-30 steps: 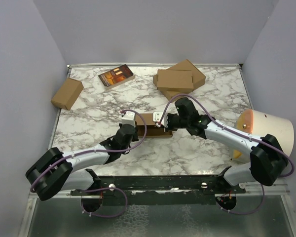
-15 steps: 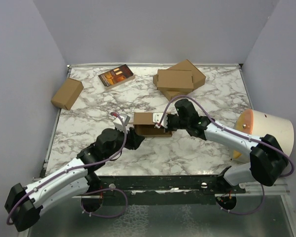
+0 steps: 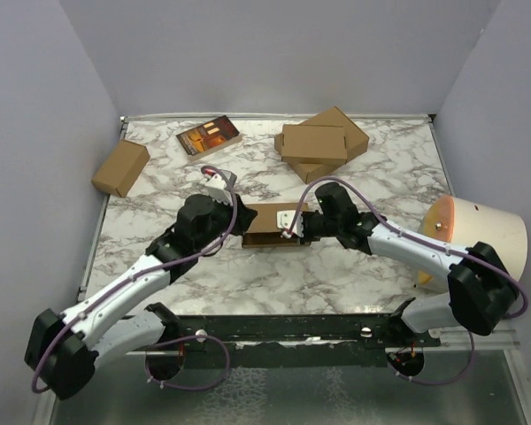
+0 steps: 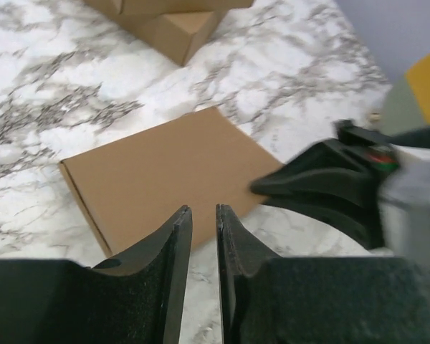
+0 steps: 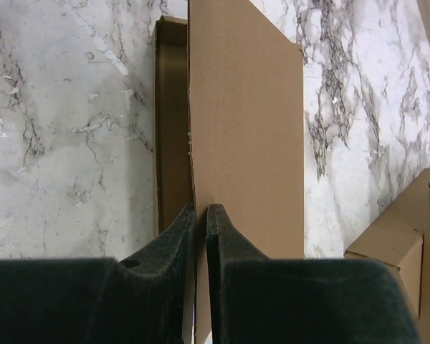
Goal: Fold the paper box
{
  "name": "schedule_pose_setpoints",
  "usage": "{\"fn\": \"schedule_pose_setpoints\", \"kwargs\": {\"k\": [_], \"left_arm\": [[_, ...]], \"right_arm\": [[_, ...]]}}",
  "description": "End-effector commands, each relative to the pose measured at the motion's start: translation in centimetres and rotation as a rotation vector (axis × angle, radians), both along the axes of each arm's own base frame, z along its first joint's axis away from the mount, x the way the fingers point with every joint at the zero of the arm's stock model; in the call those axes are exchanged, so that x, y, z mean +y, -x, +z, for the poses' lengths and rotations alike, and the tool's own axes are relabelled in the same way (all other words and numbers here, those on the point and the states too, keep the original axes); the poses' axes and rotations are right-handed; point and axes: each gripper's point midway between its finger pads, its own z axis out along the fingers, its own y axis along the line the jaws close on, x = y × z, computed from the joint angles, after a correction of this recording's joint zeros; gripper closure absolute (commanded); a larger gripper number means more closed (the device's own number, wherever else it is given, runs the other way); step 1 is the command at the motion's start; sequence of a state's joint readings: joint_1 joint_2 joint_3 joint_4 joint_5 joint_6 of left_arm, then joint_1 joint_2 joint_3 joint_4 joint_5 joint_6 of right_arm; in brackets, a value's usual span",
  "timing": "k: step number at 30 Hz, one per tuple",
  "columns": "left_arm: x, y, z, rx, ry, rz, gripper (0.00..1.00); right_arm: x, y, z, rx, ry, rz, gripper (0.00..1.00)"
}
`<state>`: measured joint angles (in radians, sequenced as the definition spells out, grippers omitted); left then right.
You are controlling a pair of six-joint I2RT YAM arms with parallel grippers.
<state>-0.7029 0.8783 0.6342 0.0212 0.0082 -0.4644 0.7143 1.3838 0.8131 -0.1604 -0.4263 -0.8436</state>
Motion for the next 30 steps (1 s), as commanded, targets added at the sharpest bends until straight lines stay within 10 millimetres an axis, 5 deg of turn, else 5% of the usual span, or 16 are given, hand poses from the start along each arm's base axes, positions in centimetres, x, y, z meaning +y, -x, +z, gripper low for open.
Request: {"fn": "schedule_pose_setpoints", "kwargs": {"k": [1, 6, 14, 22, 26, 30], "left_arm": [[-1.0, -3.2, -3.4, 0.074, -0.027, -0.049, 0.78], [-1.9, -4.6, -8.3, 0.190, -0.099, -0.091, 0.82], [-0.6, -3.6, -14.3, 0.328, -0.178, -0.058, 0.85], [0.0, -2.9, -16.4, 0.368, -0.203, -0.044, 0.85], [0.0, -3.0, -16.6, 0.370, -0.204, -0.045, 0.85], [-0.2, -2.9, -16.7, 0.377, -0.201, -0.051, 0.85]], "right_arm": [[-0.2, 2.5, -2.0, 0.088, 0.030, 0.074, 0.91], [-0.3, 3.1, -3.2, 0.132, 0.056, 0.095, 0.90], [-0.4, 3.2, -3.7, 0.163, 0.073, 0.095, 0.78], [0.1, 4.9, -0.5, 0.283, -0.024, 0.175, 0.49], [-0.5, 4.0, 2.2, 0.382, -0.154, 0.143, 0.50], [0.2, 3.0, 2.8, 0.480, -0.223, 0.076, 0.55]]}}
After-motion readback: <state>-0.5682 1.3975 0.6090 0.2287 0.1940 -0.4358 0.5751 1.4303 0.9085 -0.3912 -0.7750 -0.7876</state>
